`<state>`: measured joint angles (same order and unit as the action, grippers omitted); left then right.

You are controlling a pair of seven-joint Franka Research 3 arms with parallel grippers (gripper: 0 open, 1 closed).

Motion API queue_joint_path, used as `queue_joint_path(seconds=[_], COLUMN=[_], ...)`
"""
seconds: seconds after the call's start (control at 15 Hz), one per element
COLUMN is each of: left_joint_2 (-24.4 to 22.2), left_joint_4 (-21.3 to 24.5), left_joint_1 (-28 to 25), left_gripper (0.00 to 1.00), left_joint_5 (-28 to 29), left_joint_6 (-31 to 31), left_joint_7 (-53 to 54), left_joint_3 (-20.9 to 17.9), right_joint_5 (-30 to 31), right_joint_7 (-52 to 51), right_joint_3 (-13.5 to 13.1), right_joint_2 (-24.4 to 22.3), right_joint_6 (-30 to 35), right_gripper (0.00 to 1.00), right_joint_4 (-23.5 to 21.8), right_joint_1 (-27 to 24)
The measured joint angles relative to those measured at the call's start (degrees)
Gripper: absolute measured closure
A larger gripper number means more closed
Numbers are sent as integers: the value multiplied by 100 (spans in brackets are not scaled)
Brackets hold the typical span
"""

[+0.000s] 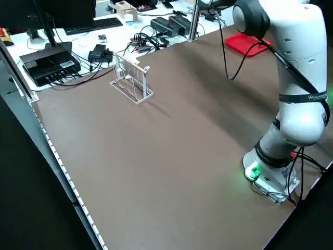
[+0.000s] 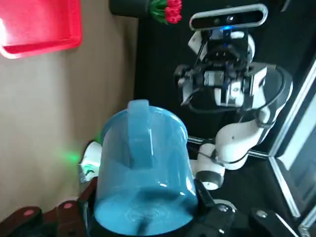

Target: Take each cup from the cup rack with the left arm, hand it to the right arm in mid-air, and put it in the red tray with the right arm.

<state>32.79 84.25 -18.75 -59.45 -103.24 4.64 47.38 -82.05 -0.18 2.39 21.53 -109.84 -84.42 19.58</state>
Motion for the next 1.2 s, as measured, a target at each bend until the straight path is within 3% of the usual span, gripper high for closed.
queue_joint_path(seconds=[0.2,0.73,0.93,1.0,1.2], left_joint_2=[203,221,221,232,245], left_joint_4=[-174,-243,-249,-243,-241], left_joint_1=[154,231,246,246,242], left_gripper=[24,24,24,24,24], left_joint_5=[-45,-334,-350,-354,-354], left_joint_6=[-247,-372,-418,-420,-440], left_joint_7=[-6,-41,-43,-55,-119], left_joint_3=[4,17,16,13,0], right_joint_5=[-158,-213,-228,-230,-232], right_joint_7=[32,55,55,51,-25], right_joint_3=[1,0,-5,-8,-7], right_joint_2=[36,331,335,338,345], right_joint_6=[-308,-450,-461,-468,-461], right_gripper=[45,47,54,70,79], right_joint_4=[110,261,315,369,402], right_joint_1=[228,532,553,554,567])
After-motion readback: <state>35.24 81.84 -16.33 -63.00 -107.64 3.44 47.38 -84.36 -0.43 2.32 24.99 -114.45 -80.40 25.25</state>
